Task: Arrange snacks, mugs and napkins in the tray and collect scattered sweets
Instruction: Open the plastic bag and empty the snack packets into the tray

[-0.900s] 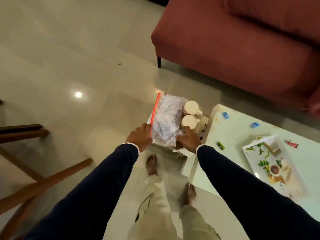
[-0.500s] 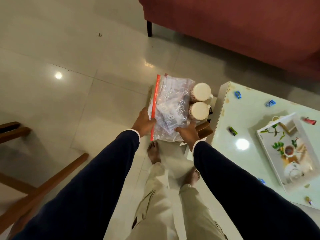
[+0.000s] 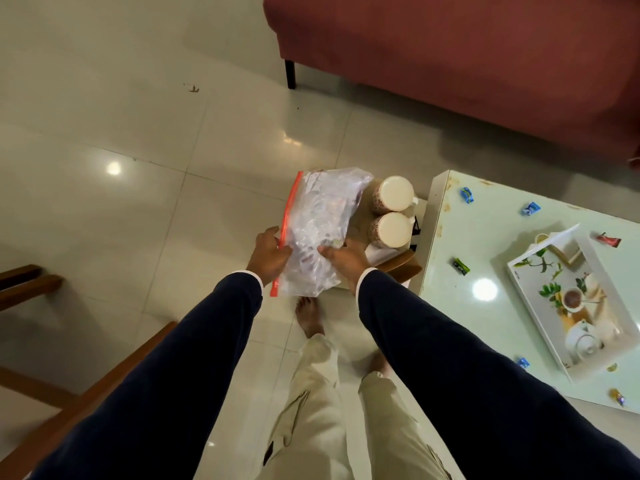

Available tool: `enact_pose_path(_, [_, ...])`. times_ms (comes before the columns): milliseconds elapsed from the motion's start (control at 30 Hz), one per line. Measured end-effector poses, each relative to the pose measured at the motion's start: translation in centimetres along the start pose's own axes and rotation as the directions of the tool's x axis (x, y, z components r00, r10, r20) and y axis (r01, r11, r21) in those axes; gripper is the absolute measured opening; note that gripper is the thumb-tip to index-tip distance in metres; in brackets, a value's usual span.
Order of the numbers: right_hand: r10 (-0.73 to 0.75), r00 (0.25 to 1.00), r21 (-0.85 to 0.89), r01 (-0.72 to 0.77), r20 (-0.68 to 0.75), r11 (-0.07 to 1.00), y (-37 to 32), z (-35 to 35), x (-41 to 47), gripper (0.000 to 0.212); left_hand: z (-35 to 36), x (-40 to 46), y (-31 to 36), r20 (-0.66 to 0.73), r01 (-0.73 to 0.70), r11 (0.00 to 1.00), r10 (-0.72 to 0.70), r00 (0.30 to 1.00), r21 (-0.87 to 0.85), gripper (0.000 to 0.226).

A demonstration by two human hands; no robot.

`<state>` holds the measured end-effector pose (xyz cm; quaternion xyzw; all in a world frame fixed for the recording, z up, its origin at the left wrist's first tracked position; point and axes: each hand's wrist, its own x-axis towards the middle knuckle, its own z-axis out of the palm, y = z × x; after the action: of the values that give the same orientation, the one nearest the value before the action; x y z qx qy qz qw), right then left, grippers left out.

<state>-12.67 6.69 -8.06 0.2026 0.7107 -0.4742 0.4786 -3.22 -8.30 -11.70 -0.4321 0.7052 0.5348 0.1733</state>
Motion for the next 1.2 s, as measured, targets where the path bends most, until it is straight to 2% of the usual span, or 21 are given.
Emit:
enact_pose_path(67, [-0.037, 0.999, -0.044, 0.037, -0.009, 0.998, -0.8, 0.3, -0.7, 0.043, -1.1, -0.6, 0.0, -0.046, 0.000, 0.999, 0.002, 0.999, 0.043, 0.054])
enact_pose_path(133, [-0.071, 0.997, -0.079, 0.070, -0.007, 0.994, -1.8, 0.0, -1.6, 0.032, -2.3, -1.7, 0.4, -0.071, 0.005, 1.000, -0.005, 0.997, 0.005, 0.054])
enact_pose_path(267, [-0.126, 0.987, -0.017, 0.129, 0.096, 0.992, -3.9, -1.7, -4.8, 0.025, -4.6, -5.0, 2.9, -0.062, 0.029, 0.973, -0.044, 0.997, -0.228, 0.030])
enact_pose_path(367, [-0.200, 0.965, 0.009, 0.201, 0.171, 0.980, -5.3, -4.5, -8.6, 0.018, -5.3, -8.6, 6.4, -0.135, -0.057, 0.944, 0.013, 0.991, -0.326, 0.021])
enact_pose_path(433, [-0.256, 0.947, 0.018, 0.257, 0.193, 0.966, -6.0, -7.2, -11.1, 0.021, -5.2, -10.9, 9.0, -0.165, -0.137, 0.922, 0.081, 0.983, -0.361, 0.019])
enact_pose_path(533, [-0.337, 0.920, 0.033, 0.337, 0.199, 0.941, -6.6, -12.0, -15.3, 0.015, -4.0, -14.8, 13.4, -0.105, -0.227, 0.891, 0.202, 0.974, -0.394, 0.014])
enact_pose_path(633, [-0.396, 0.901, 0.033, 0.396, 0.179, 0.917, -6.8, -17.7, -18.9, 0.011, -1.3, -18.6, 18.1, 0.024, -0.278, 0.895, 0.305, 0.952, -0.349, 0.010])
enact_pose_path(733, [-0.454, 0.878, 0.040, 0.453, 0.151, 0.891, -5.9, -24.2, -21.9, 0.024, 3.2, -23.0, 22.6, 0.111, -0.366, 0.886, 0.410, 0.905, -0.285, 0.006])
enact_pose_path(867, [-0.503, 0.856, 0.066, 0.499, 0.118, 0.864, -3.1, -33.0, -25.2, 0.019, 10.3, -28.8, 27.8, 0.116, -0.515, 0.814, 0.558, 0.822, -0.269, 0.010])
enact_pose_path(1033, [-0.575, 0.817, 0.051, 0.572, 0.054, 0.818, 0.5, -43.2, -29.0, 0.033, 19.9, -35.8, 33.6, 0.134, -0.670, 0.712, 0.700, 0.702, -0.212, 0.006])
enact_pose_path(1100, [-0.587, 0.808, 0.041, 0.586, 0.041, 0.809, 1.4, -46.3, -30.3, 0.025, 23.1, -38.0, 36.1, 0.132, -0.717, 0.676, 0.737, 0.663, -0.170, 0.002])
enact_pose_path(1200, [-0.602, 0.797, -0.001, 0.603, 0.054, 0.798, 1.8, -50.6, -32.5, 0.011, 27.1, -40.7, 39.8, 0.095, -0.781, 0.614, 0.789, 0.607, -0.112, 0.011])
